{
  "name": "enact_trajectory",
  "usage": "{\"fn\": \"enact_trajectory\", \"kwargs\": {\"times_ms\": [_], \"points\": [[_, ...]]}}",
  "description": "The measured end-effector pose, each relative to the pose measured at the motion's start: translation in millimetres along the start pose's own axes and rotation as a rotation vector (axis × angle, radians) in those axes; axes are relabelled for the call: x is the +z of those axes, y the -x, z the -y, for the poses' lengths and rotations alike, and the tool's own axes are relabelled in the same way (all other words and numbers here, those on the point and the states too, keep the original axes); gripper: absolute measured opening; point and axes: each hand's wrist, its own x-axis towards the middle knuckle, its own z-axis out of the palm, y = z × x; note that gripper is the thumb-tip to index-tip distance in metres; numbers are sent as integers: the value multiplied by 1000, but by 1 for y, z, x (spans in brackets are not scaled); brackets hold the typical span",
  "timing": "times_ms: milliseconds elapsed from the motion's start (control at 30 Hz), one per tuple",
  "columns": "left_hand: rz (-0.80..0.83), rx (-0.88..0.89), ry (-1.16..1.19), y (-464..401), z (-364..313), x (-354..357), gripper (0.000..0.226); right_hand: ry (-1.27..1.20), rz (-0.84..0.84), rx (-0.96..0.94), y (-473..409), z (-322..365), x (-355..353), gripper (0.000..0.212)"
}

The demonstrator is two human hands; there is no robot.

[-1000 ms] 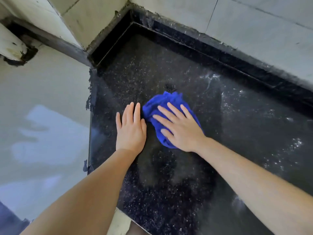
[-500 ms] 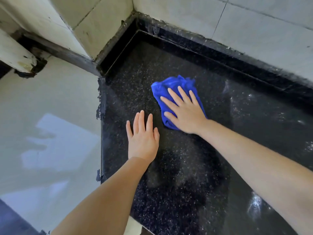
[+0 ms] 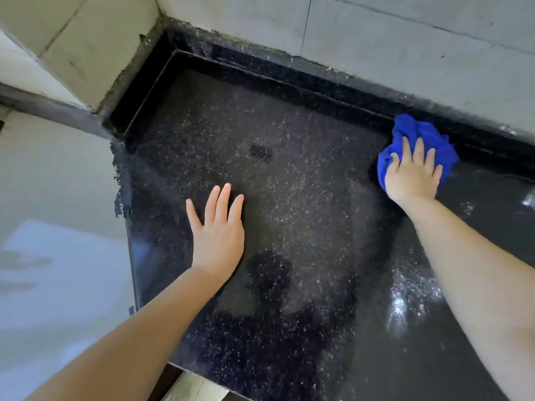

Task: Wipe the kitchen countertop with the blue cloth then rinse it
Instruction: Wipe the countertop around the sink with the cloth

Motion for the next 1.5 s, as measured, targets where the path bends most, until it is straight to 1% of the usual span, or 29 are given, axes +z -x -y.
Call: {"fn": "enact_trajectory", "kwargs": {"times_ms": [67,100,133,200,267,300,333,367,467,533,567,600,633,733,800,867,933,1000,1033,1100,1133,1167,1200,1300,1367,1400,1433,1467,1500], "points": [[-1,75,48,-13,-25,-7,43,-49,13,117,14,25,6,54],[25,64,104,-21,-40,-7,44,-45,16,83,26,43,13,55],[45,23,165,-28,-55,-6,44,-15,5,-28,42,60,22,55],[74,-55,215,-34,-74,3,43,59,-15,-382,78,84,40,55],[51,-39,190,-35,-79,12,44,122,35,-674,90,76,39,53],[16,-18,167,-34,-78,18,45,140,51,-742,80,59,33,51],[-20,-8,153,-34,-77,22,43,158,35,-734,67,36,28,50],[-41,-4,154,-34,-77,23,39,169,-1,-650,51,7,23,50],[-48,1,164,-35,-81,22,37,132,-72,-191,14,-82,4,50],[-28,1,148,-35,-82,20,37,61,-36,52,12,-96,-4,51],[-15,-4,152,-35,-82,20,37,18,-14,112,20,-84,-1,51],[-9,-7,158,-35,-82,19,37,-13,-12,116,34,-66,4,52],[-9,-6,162,-35,-82,19,37,-17,-24,53,54,-44,14,53],[-30,-24,202,-35,-81,19,35,60,-49,-363,142,12,47,58],[-46,-41,245,-37,-81,18,43,123,-29,-589,180,9,55,54],[-47,-45,262,-37,-81,17,48,180,10,-744,173,-25,49,52],[-33,-41,266,-36,-81,18,41,240,-31,-680,140,-67,38,52],[-41,-33,264,-36,-82,17,39,224,-104,-439,99,-103,24,53],[-43,-34,262,-36,-82,16,40,174,-79,-284,86,-111,16,52],[-30,-40,254,-36,-82,17,41,37,-14,7,81,-99,13,51],[-24,-45,257,-36,-82,16,41,-9,-19,95,92,-83,17,52],[-23,-51,271,-36,-82,16,41,-28,-27,114,110,-64,25,53],[-26,-55,298,-35,-82,14,41,-15,-51,54,134,-46,37,53],[-35,-14,372,-25,-80,9,38,86,-112,-333,227,-5,68,55],[-34,55,354,-7,-77,6,36,120,-45,-548,258,-8,69,53],[-30,86,331,5,-76,6,35,138,6,-652,254,-20,64,53],[-29,109,310,19,-75,6,36,179,-3,-720,240,-37,58,52],[-26,122,291,32,-73,6,36,233,-16,-717,220,-58,54,52],[-18,126,272,44,-72,7,37,279,-67,-644,196,-82,48,53]]}}
